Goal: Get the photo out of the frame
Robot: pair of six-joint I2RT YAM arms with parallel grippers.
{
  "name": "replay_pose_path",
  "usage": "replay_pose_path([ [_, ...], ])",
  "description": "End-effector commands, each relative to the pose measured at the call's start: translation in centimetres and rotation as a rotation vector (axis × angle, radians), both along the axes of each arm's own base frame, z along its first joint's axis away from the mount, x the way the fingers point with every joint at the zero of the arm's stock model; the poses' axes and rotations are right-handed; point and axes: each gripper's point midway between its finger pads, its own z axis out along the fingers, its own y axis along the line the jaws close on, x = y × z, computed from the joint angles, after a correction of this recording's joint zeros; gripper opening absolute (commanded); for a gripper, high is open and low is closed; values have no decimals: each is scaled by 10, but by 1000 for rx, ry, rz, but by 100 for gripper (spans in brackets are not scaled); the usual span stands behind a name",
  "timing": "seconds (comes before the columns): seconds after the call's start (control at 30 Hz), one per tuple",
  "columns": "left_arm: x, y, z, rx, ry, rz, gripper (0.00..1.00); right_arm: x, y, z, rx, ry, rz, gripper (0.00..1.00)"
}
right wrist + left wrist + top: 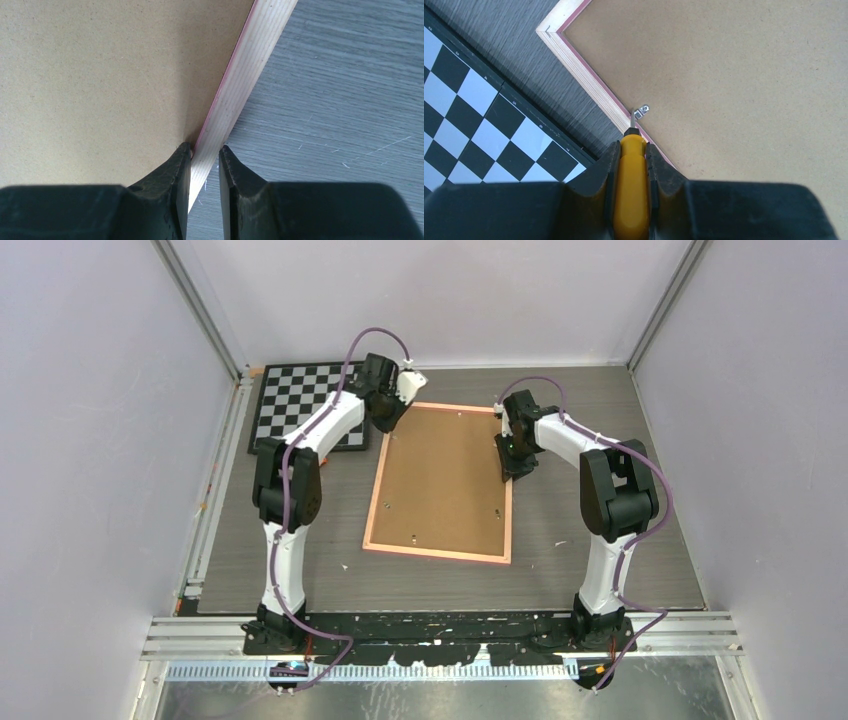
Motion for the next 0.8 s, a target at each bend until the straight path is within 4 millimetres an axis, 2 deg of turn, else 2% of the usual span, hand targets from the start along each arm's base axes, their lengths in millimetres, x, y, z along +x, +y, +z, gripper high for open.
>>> replay_pose_path([
  [0.0, -32, -8, 1, -9, 83, -59, 0, -14, -3, -47, -42, 84, 50, 1],
  [0.4, -51, -13, -3, -5, 120, -86, 0, -14, -3, -46, -43, 82, 50, 1],
  [0.77, -54, -29, -10, -68, 151, -73, 0, -14, -3, -47, -45, 84, 51, 1],
])
